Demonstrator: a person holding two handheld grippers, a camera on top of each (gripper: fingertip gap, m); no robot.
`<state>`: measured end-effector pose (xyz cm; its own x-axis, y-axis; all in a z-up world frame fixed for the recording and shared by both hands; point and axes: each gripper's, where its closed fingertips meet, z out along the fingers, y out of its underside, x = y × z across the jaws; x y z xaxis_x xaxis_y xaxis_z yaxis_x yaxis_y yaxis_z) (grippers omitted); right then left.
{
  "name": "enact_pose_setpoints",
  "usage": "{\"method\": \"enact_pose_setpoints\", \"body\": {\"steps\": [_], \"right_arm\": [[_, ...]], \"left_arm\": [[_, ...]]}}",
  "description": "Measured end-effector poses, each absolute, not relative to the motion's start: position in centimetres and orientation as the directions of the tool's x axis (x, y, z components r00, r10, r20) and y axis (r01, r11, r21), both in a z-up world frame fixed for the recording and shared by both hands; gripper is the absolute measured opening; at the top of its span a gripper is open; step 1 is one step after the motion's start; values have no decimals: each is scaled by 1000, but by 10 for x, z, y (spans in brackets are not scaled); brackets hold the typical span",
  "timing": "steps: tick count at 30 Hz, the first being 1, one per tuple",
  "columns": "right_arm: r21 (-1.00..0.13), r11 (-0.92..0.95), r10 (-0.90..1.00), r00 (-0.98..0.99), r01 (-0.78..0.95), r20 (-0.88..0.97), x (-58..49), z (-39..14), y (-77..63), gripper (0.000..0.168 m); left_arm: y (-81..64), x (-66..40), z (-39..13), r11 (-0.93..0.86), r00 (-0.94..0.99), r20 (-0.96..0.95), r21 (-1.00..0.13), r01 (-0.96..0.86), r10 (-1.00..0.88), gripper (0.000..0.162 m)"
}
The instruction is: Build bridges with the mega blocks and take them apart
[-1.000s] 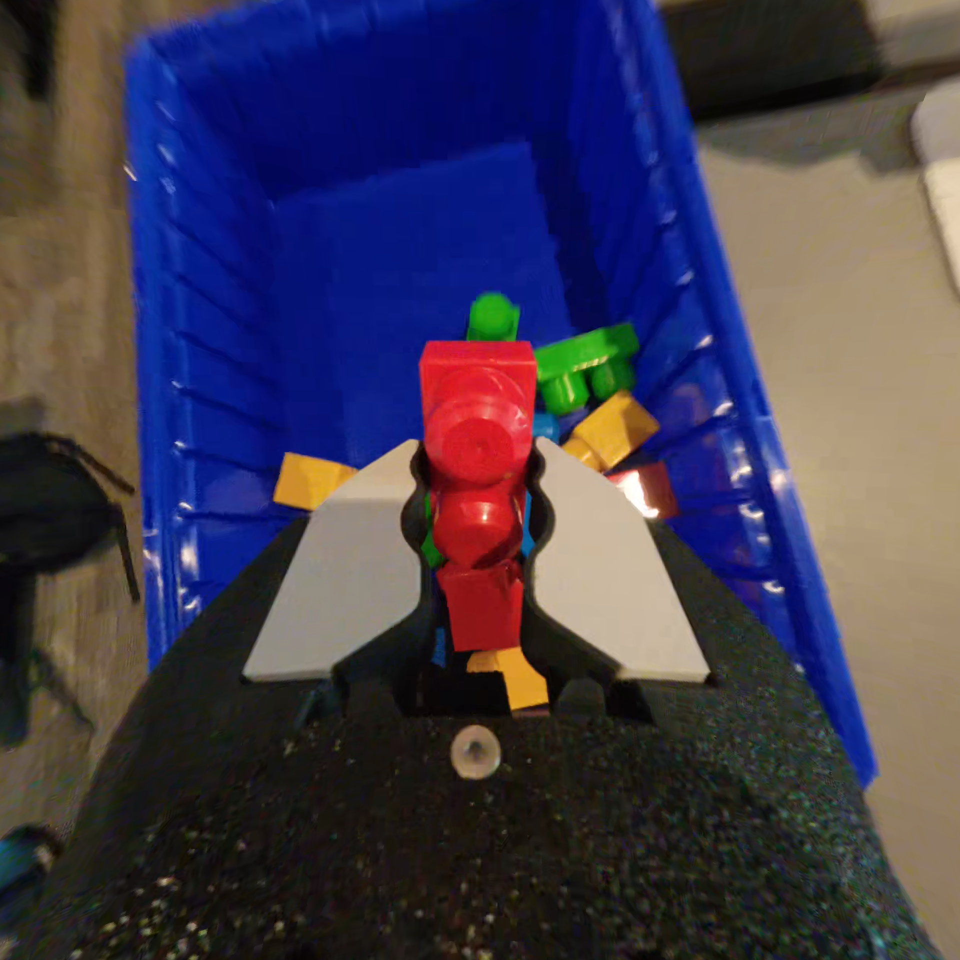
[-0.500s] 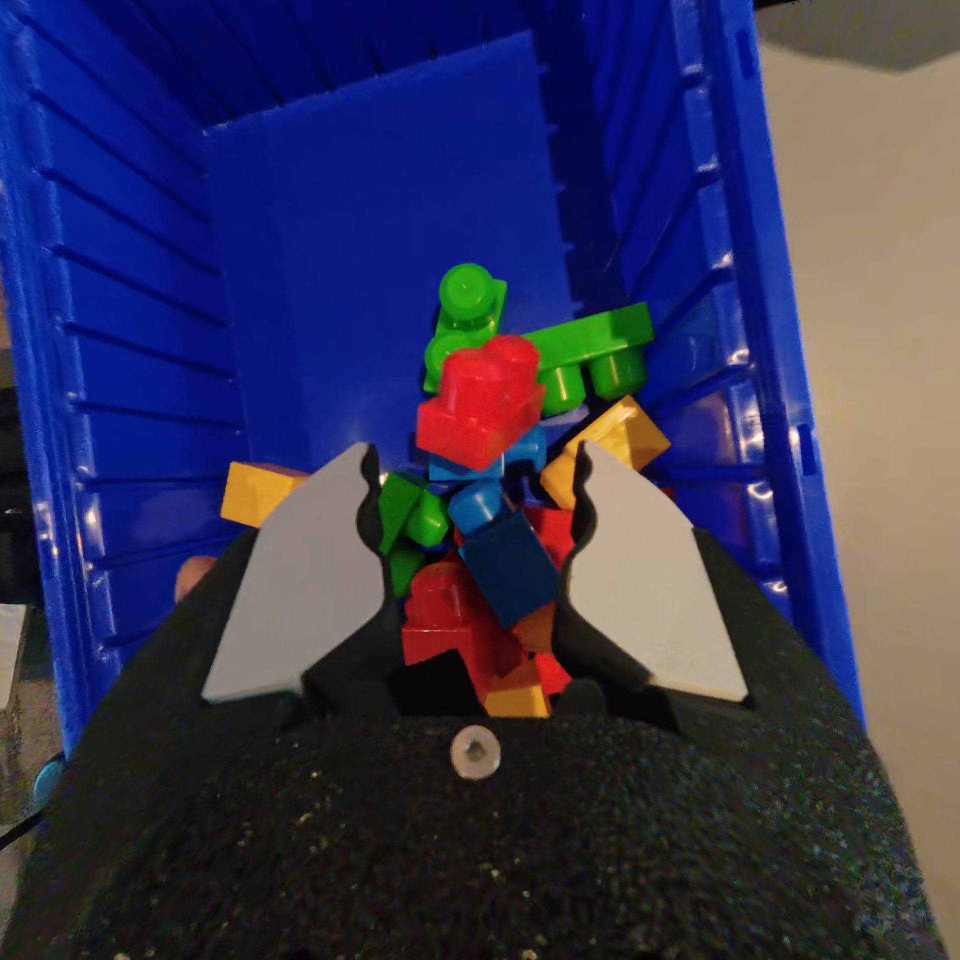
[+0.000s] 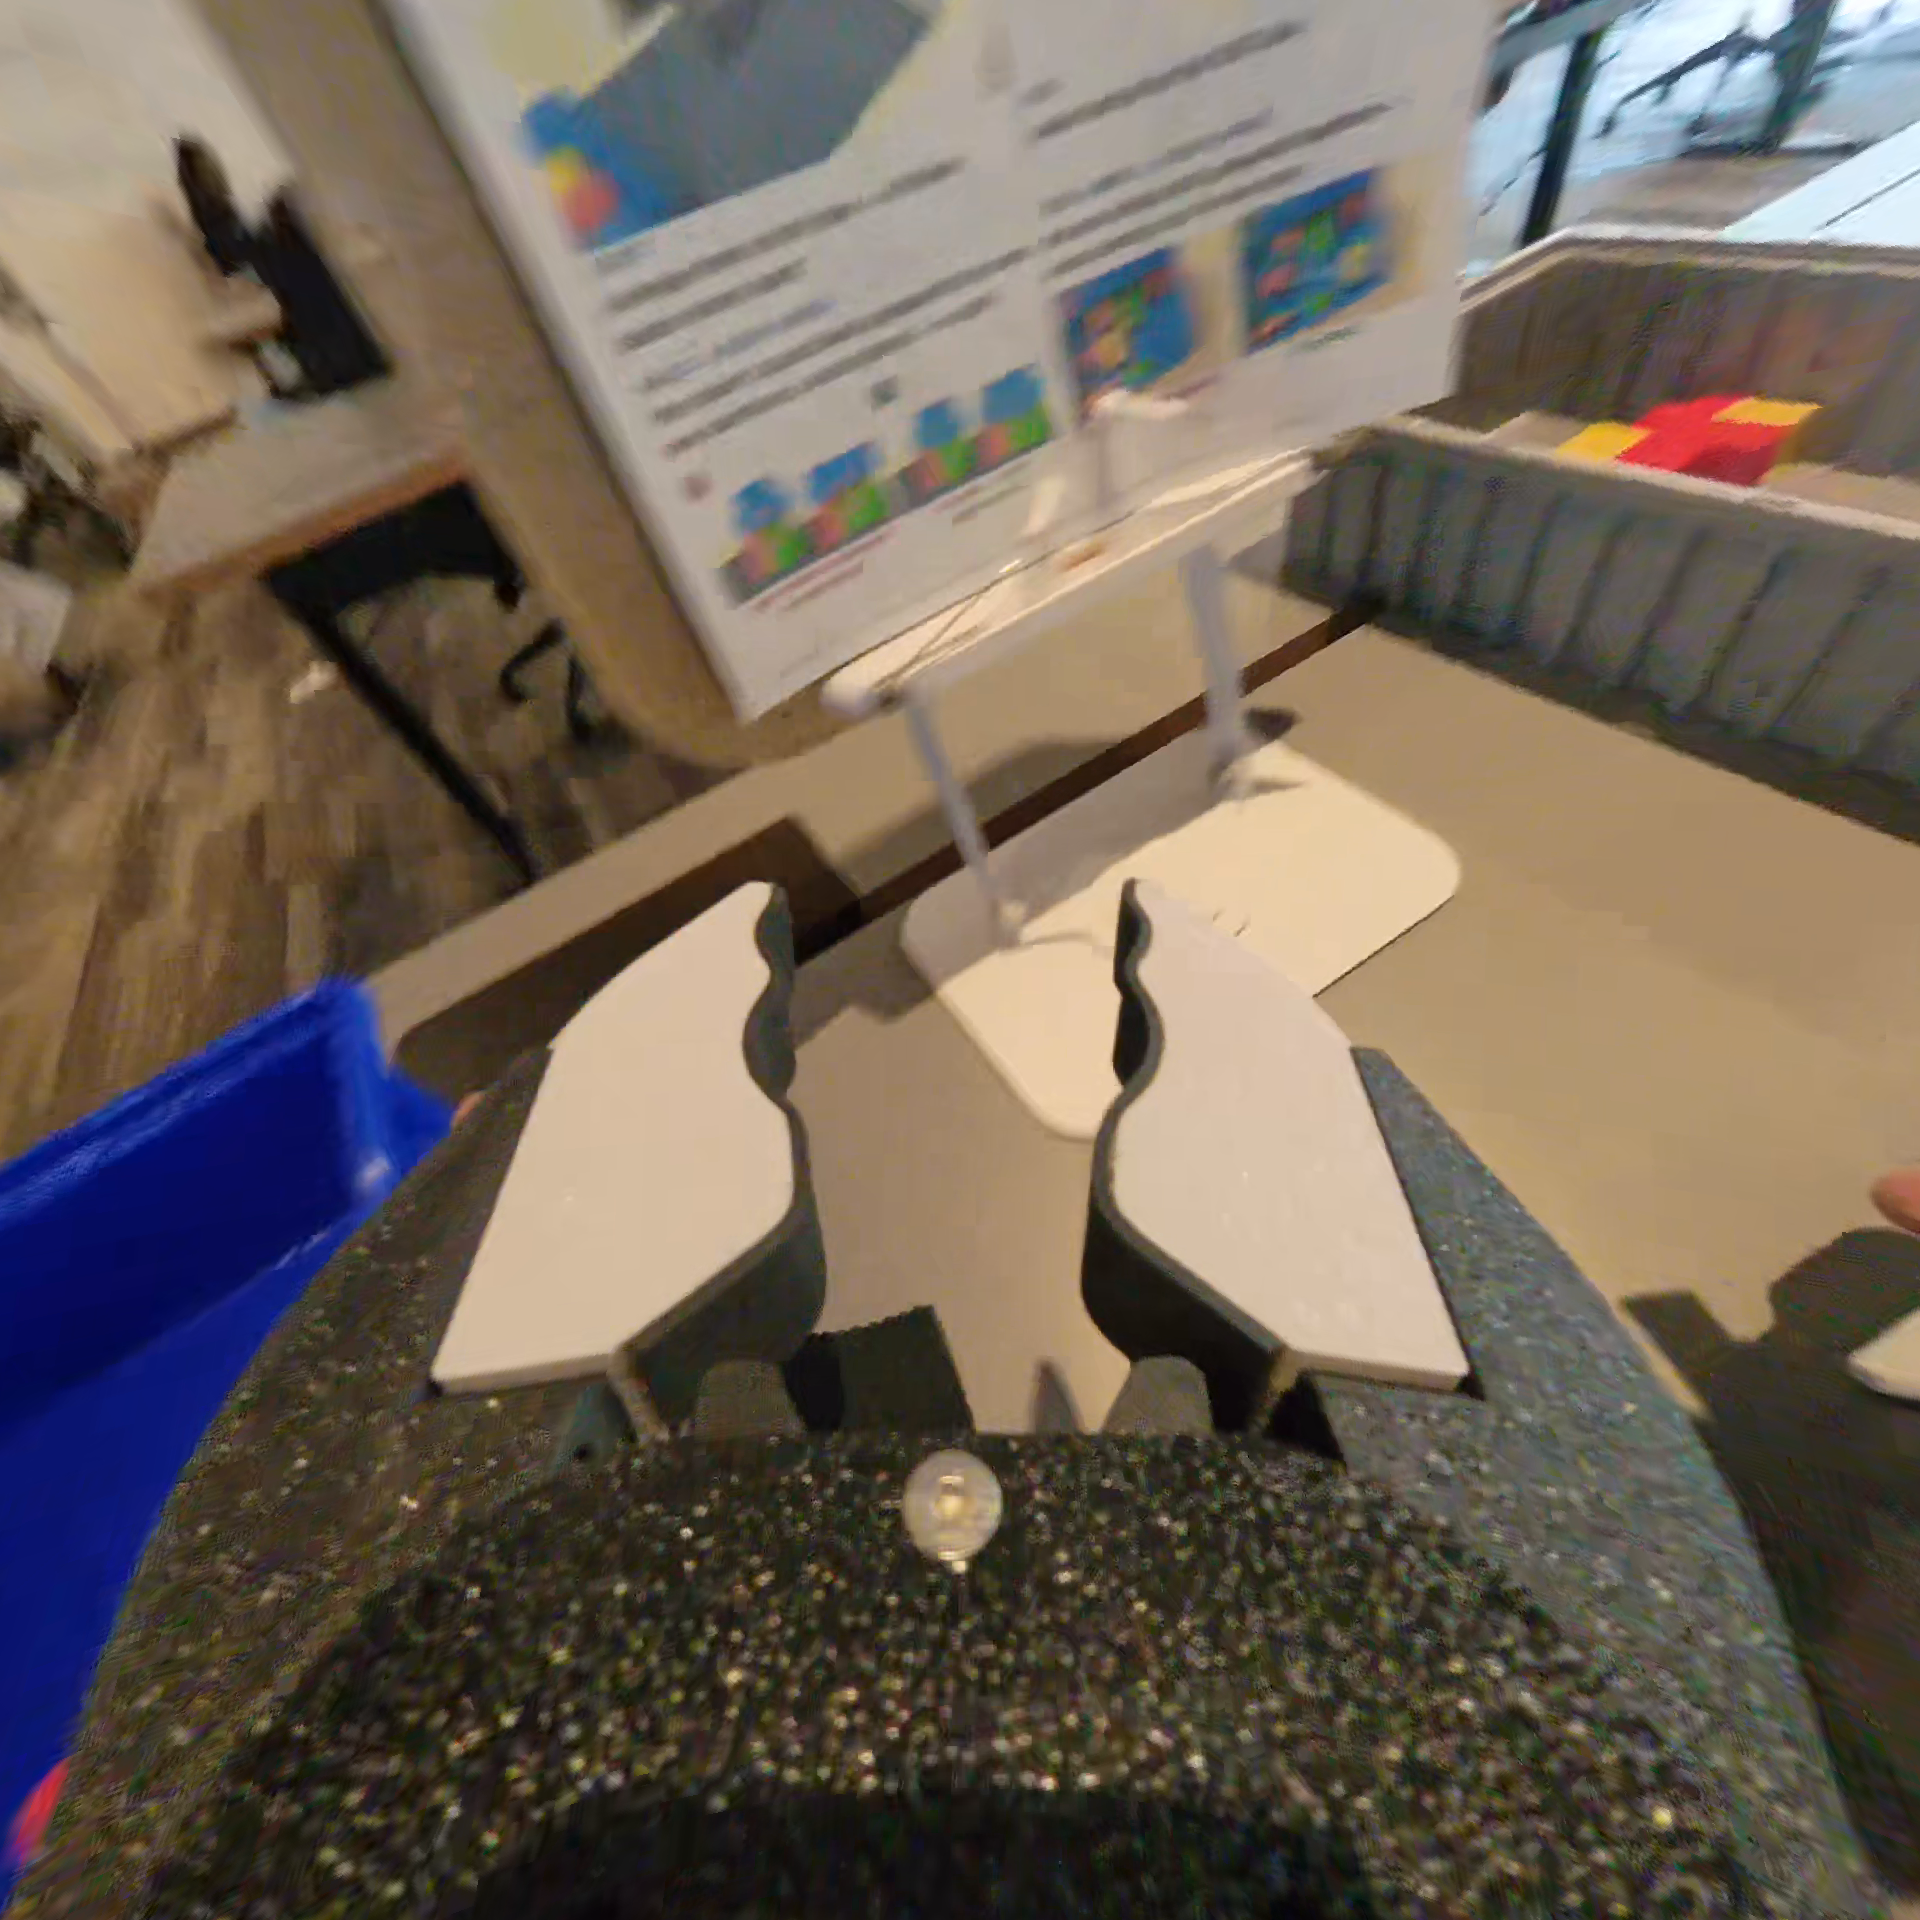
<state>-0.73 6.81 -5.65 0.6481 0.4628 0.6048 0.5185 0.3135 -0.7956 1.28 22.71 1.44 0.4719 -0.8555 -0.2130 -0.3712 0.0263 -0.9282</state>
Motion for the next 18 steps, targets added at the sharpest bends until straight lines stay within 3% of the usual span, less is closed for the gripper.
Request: {"method": "enact_pose_setpoints", "body": {"steps": [4,6,10,14,18], "right_arm": [[-672,481,414,530,563,740,28,0,49,31],[-643,449,398,505,620,766,66,23,50,30],[-674,205,410,563,710,718,177,45,59,37],[-643,-93,426,614,760,664,311,19,57,46],[-642,-360,517,718,677,466,424,-26,67,73]], "left_arm": [[193,77,-16,85,405,-171,-971,-222,-898,55],[174,100,-37,70,368,-124,-985,-155,-921,52],[145,125,-75,132,317,-172,-981,-143,-933,51],[127,132,-96,224,221,-275,-947,-230,-936,52],[131,130,-102,184,207,-233,-955,-231,-950,52]]}}
